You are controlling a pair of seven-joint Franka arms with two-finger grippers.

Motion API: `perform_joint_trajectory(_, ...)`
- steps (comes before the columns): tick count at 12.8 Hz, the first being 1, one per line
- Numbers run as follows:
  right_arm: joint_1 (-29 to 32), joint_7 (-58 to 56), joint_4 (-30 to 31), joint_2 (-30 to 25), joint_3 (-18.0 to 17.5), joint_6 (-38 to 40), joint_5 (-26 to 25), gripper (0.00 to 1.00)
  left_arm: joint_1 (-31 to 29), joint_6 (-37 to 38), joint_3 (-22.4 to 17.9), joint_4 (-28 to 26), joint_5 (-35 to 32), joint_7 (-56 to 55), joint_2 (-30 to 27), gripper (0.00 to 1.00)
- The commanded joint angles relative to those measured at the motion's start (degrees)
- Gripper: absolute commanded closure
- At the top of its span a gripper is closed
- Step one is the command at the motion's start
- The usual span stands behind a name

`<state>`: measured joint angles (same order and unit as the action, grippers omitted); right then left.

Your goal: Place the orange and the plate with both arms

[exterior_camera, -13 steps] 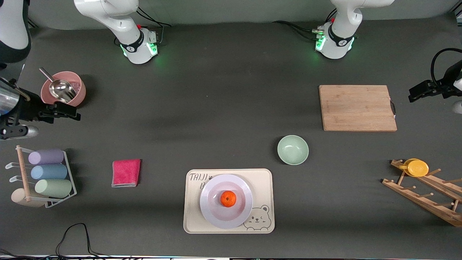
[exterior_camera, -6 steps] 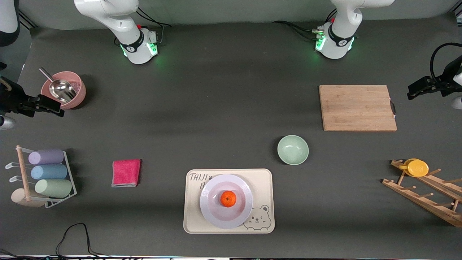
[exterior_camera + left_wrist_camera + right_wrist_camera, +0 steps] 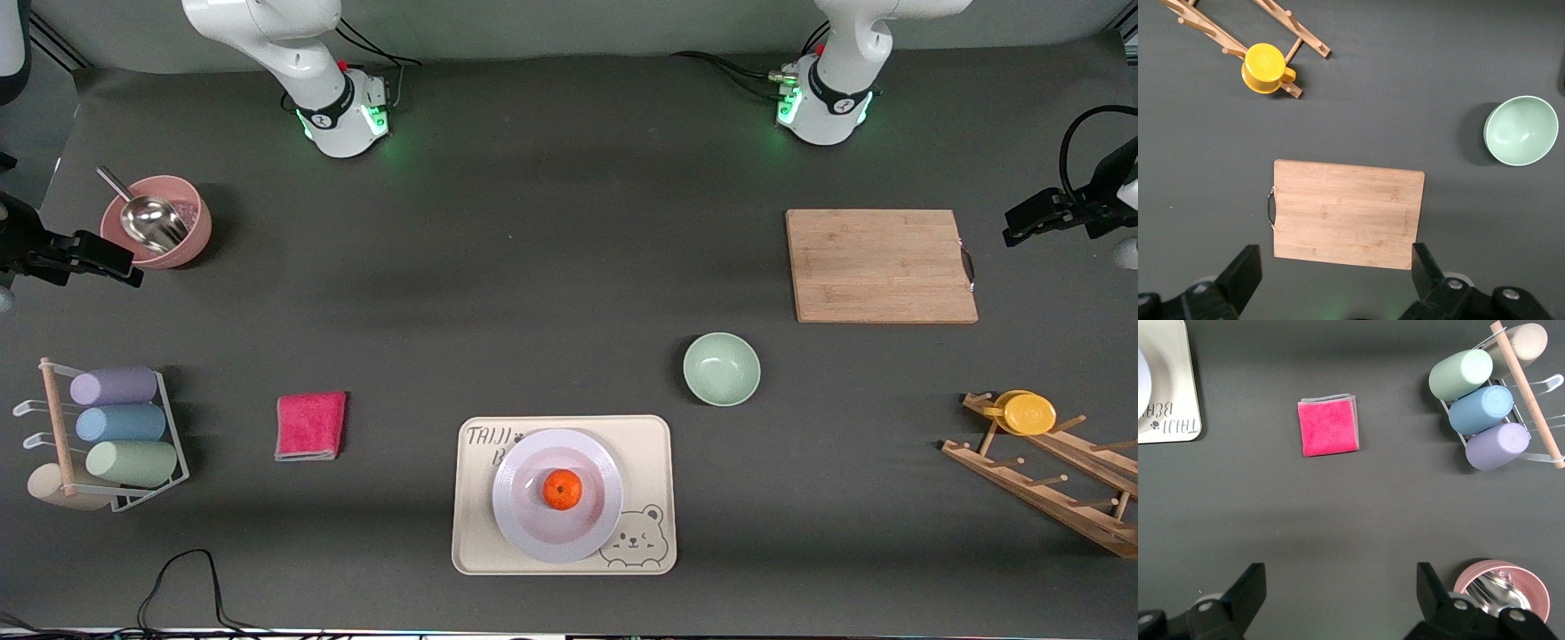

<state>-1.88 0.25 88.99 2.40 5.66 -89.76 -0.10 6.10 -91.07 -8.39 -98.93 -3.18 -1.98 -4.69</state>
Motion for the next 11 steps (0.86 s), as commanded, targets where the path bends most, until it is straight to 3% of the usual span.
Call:
perform_joint_trajectory(1, 0.1, 2.0, -0.7, -0.3, -0.4, 1.3, -1.4, 0.0, 1.0, -0.4, -0.9, -0.5, 0.5, 0.6, -1.5, 0.0)
perform_joint_trajectory(11, 0.0, -1.1, -0.7, -0.3, -0.4, 2.7, -1.3, 0.0, 0.9, 0.4, -0.9, 0.7, 0.5, 0.7, -0.9, 0.0)
